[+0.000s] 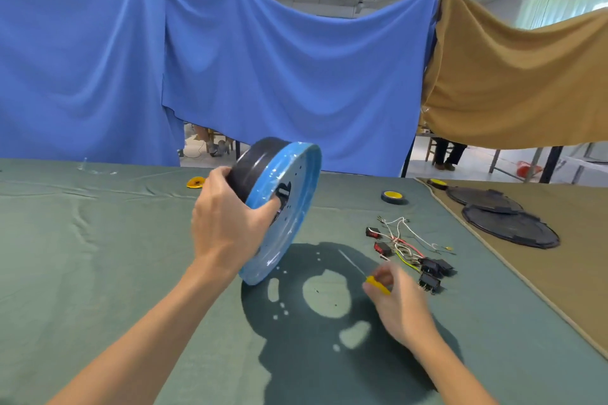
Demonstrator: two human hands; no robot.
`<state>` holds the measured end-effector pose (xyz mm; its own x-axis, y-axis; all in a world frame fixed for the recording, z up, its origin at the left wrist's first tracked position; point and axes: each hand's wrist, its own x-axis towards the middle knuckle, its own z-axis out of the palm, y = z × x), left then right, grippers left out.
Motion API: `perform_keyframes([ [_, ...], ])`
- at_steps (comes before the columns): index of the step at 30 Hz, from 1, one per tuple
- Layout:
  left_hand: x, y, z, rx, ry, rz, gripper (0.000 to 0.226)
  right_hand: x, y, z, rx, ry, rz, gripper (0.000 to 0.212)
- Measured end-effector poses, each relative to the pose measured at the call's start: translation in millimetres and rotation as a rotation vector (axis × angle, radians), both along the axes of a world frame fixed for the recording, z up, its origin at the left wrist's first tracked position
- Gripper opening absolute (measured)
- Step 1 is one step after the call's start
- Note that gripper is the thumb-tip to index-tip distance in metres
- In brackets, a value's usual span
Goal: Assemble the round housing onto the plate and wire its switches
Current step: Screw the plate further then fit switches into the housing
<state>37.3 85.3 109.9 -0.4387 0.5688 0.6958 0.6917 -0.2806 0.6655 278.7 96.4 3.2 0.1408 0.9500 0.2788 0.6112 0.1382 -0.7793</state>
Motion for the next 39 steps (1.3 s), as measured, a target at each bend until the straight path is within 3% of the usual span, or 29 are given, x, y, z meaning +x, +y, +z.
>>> perform_keyframes([
  [6, 27, -8, -18, 0.101, 0.595, 0.026, 0.071, 11, -11, -1, 0.081, -0.341, -0.005, 0.017],
  [16, 46, 0, -66, 0.176, 1.081, -0.021, 0.065, 27, -19, -5, 0.01, -0.539, -0.012, 0.015],
  [21, 45, 10, -80, 0.228, 1.154, -0.069, 0.058, 43, 2, 9, -0.138, -0.492, 0.035, 0.027],
  [24, 34, 19, -90, 0.269, 1.173, -0.097, 0.062, 47, 25, 19, -0.092, -0.388, -0.024, 0.025],
  [27, 17, 28, -96, 0.31, 1.189, -0.15, 0.065, 42, 48, 24, 0.01, -0.472, -0.102, 0.015],
  [32, -4, 34, -102, 0.372, 1.142, -0.237, 0.07, 36, 72, 16, 0.042, -0.641, -0.07, 0.021],
  [39, -7, 37, -110, 0.43, 1.052, -0.307, 0.048, 34, 79, 13, -0.034, -0.69, -0.096, 0.017],
])
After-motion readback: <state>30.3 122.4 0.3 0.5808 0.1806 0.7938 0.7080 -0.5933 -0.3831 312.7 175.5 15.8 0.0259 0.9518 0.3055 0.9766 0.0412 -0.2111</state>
